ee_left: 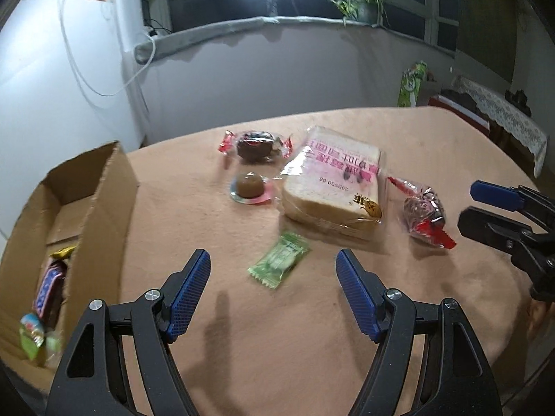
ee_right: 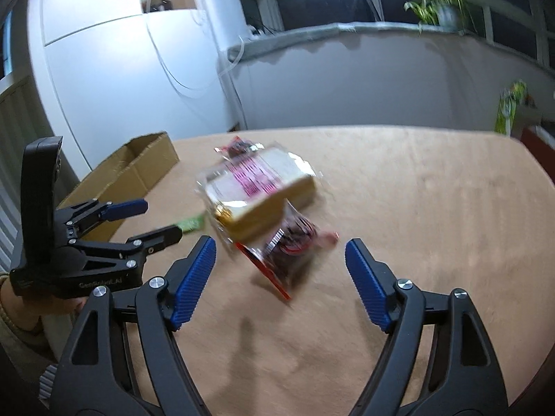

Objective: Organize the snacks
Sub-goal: 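Move both tools back over the remaining snacks, then grasp the green wrapped candy with the left gripper while the right grasps the red-and-clear candy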

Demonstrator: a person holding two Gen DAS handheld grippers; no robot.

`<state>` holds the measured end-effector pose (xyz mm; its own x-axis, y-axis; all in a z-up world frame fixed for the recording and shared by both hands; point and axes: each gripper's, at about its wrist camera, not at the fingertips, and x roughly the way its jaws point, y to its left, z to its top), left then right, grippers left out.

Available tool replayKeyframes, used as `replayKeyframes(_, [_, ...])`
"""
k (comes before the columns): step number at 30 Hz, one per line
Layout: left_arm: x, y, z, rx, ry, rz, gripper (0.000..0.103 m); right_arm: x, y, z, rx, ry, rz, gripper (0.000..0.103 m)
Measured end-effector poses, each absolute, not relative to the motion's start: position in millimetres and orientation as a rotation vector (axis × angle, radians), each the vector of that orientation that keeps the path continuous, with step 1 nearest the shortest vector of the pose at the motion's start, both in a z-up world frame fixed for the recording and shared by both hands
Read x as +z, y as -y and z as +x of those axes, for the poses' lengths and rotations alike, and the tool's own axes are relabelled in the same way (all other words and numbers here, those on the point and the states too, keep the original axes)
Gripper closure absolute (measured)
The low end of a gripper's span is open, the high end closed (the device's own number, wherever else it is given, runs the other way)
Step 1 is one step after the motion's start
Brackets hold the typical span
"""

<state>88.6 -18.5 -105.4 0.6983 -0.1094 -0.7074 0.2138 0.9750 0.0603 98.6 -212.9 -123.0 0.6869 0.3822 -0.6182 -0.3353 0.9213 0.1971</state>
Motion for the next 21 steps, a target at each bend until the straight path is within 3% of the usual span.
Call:
replayKeyframes(12, [-120.4,14.8,115.7,-0.247,-0.86,0.123,0.029,-131.9,210.2,125.1,0.399,-0.762,0.129,0.023])
replayKeyframes(14, [-125.1,15.2,115.9,-0.268,-0.875,0.116,0.048,-134.4,209.2,130.2,0.392,-0.776,0.132,0.023])
replayKeyframes(18, [-125.7,19.7,113.4,-0.276,-0.863,0.13,0.051,-144.1,210.2,138.3,0.382,-0.814,0.144,0.023])
replayKeyframes(21, [-126.1,23.5,111.2,-0.301,-0.854,0.138,0.062,-150.2,206.8,144.1,0.384,-0.843,0.136,0.023])
